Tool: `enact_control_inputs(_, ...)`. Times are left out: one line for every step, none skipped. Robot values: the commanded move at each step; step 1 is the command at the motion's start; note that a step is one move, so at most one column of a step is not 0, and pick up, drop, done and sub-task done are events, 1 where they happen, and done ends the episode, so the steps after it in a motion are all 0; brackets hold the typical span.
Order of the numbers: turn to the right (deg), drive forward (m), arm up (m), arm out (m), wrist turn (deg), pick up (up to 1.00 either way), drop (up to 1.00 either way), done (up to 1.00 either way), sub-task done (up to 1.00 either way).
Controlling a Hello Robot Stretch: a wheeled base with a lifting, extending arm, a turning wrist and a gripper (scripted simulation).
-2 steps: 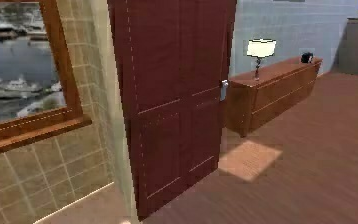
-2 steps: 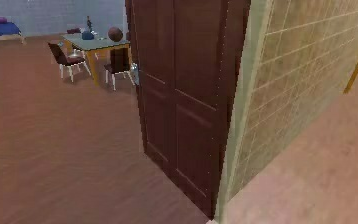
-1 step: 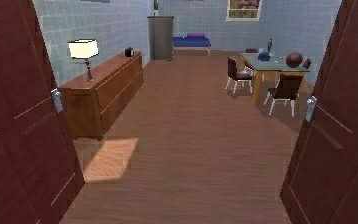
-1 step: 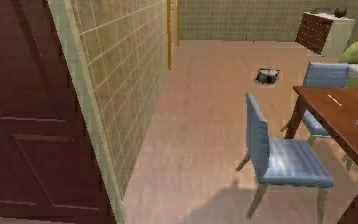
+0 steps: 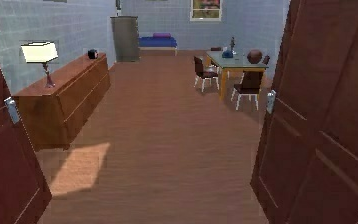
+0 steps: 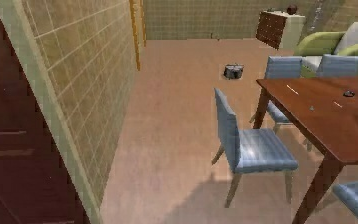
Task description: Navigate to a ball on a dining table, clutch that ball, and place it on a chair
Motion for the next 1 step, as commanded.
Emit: enact_control_inputs(0.0, 1.0, 0.0, 0.0, 0.0, 0.0, 0.0, 0.0, 0.0)
